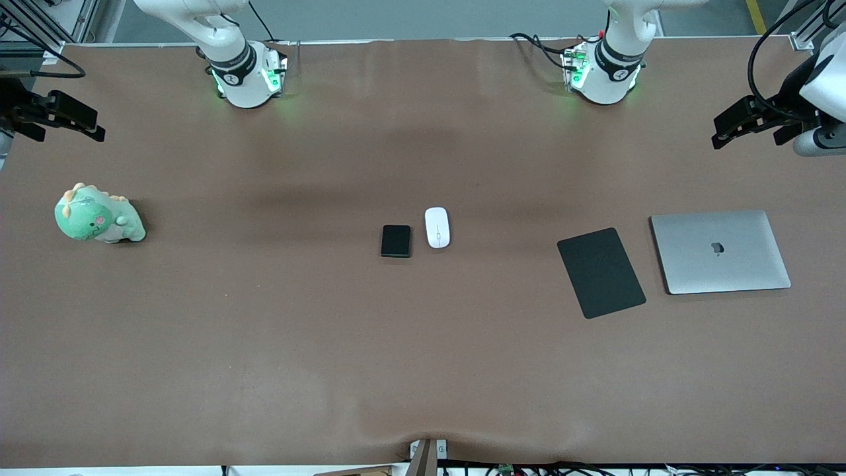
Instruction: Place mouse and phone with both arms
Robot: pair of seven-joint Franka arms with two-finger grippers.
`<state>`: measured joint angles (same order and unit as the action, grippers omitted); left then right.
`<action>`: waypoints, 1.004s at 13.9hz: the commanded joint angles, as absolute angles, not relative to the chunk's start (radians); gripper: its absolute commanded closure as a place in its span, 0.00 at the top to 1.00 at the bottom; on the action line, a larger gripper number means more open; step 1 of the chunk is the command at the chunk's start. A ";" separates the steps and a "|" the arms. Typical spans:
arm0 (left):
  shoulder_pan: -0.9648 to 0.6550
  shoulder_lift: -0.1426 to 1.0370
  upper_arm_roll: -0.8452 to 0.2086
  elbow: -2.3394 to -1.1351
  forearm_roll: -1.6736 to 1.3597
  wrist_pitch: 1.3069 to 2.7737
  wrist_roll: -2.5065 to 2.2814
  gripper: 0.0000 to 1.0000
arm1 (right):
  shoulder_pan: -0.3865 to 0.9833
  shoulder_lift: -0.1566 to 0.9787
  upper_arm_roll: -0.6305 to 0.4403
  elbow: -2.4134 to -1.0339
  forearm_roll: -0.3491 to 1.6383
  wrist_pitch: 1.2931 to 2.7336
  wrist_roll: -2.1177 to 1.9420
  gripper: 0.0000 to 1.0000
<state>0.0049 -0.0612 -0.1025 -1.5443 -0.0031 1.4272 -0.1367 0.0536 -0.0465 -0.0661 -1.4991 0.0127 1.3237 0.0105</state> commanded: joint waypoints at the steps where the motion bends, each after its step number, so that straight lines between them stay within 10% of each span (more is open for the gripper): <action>1: 0.008 -0.075 -0.103 -1.537 0.009 1.407 -0.121 1.00 | 0.048 -0.051 -0.061 -1.499 0.011 1.316 0.008 1.00; 14: 0.006 -0.058 -0.103 -1.511 0.011 1.407 -0.140 1.00 | 0.055 -0.048 -0.078 -1.497 0.011 1.316 0.009 1.00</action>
